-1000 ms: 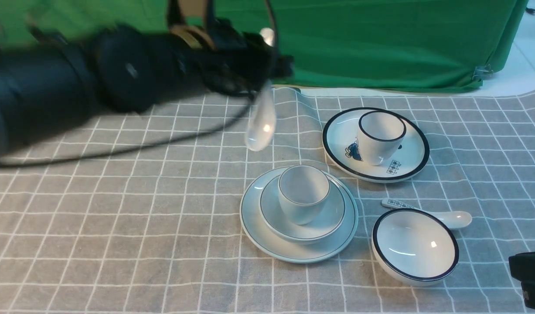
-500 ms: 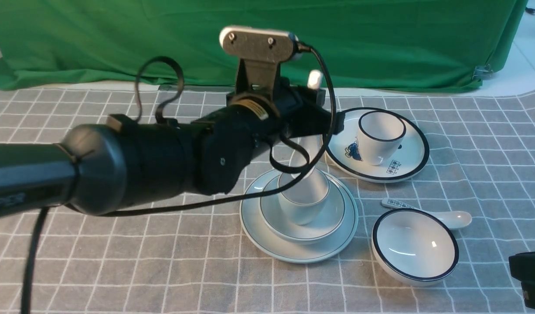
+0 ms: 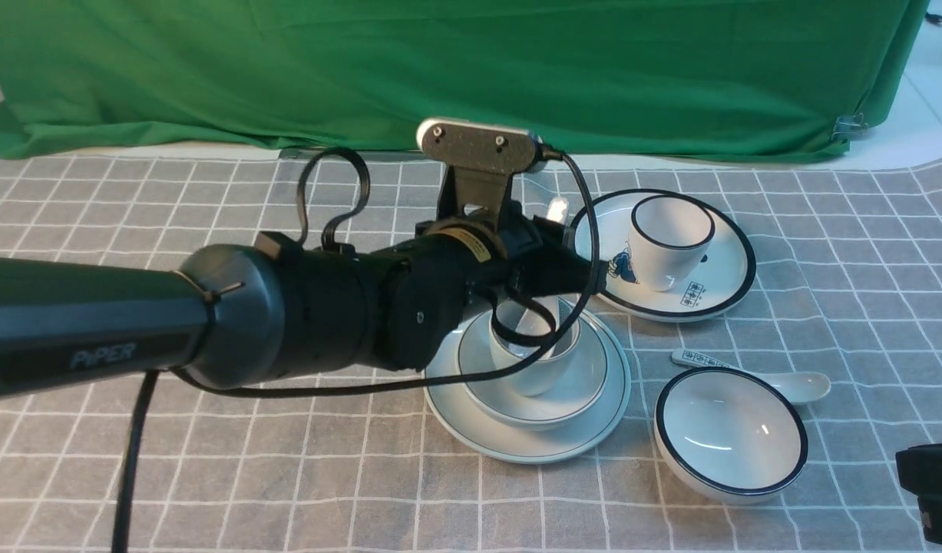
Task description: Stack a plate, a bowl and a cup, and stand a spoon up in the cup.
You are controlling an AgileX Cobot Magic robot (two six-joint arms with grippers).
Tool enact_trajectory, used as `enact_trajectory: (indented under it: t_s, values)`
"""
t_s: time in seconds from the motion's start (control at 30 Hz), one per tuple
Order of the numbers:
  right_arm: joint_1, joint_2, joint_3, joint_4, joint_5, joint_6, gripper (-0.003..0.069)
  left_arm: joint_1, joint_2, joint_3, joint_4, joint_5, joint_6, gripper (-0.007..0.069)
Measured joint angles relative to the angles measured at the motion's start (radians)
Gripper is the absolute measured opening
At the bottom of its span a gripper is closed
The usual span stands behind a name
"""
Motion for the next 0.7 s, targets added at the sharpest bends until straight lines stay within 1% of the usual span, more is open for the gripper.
enact_trajectory:
  t_s: [0.1,0.2,0.23,0.27,0.33,0.4,0.43,0.5,0.57,0.6,0.63,0.67,0.7]
  values:
    - [0.000,0.000,0.000,0.000,0.000,0.000,0.0069,0.000,0.001,0.000,0.000,-0.001,0.000,0.0157]
    - [0.000,0.000,0.000,0.000,0.000,0.000,0.0069,0.000,-0.008,0.000,0.005,0.007,0.000,0.0229]
    - [0.000,0.000,0.000,0.000,0.000,0.000,0.0069,0.000,-0.019,0.000,0.021,0.024,0.001,0.0267]
    - [0.000,0.000,0.000,0.000,0.000,0.000,0.0069,0.000,-0.021,0.000,0.021,0.024,0.001,0.0267]
    - [0.000,0.000,0.000,0.000,0.000,0.000,0.0069,0.000,-0.066,0.000,0.078,0.064,0.002,0.0340]
    - [0.000,0.000,0.000,0.000,0.001,0.000,0.0069,0.000,-0.089,0.000,0.095,0.094,0.002,0.0355]
    - [0.000,0.000,-0.008,0.000,0.008,-0.009,0.0069,0.007,-0.152,0.000,0.107,0.177,0.002,0.0358]
    - [0.000,-0.008,-0.025,0.000,0.011,-0.029,0.0069,0.023,-0.217,0.000,0.118,0.256,0.002,0.0327]
    - [0.000,-0.038,-0.060,-0.001,0.004,-0.046,0.0069,0.061,-0.313,0.000,0.156,0.398,0.002,0.0236]
    - [0.000,-0.062,-0.081,-0.001,-0.008,-0.053,0.0069,0.100,-0.383,0.000,0.170,0.482,0.002,0.0147]
    - [0.000,-0.083,-0.092,-0.001,-0.020,-0.054,0.0069,0.120,-0.414,0.000,0.177,0.536,0.002,0.0111]
    - [0.000,-0.089,-0.094,0.000,-0.023,-0.054,0.0069,0.127,-0.424,0.000,0.177,0.536,0.002,0.0101]
    - [0.000,-0.139,-0.099,0.000,-0.054,-0.057,0.0069,0.176,-0.495,0.009,0.182,0.611,0.002,0.0050]
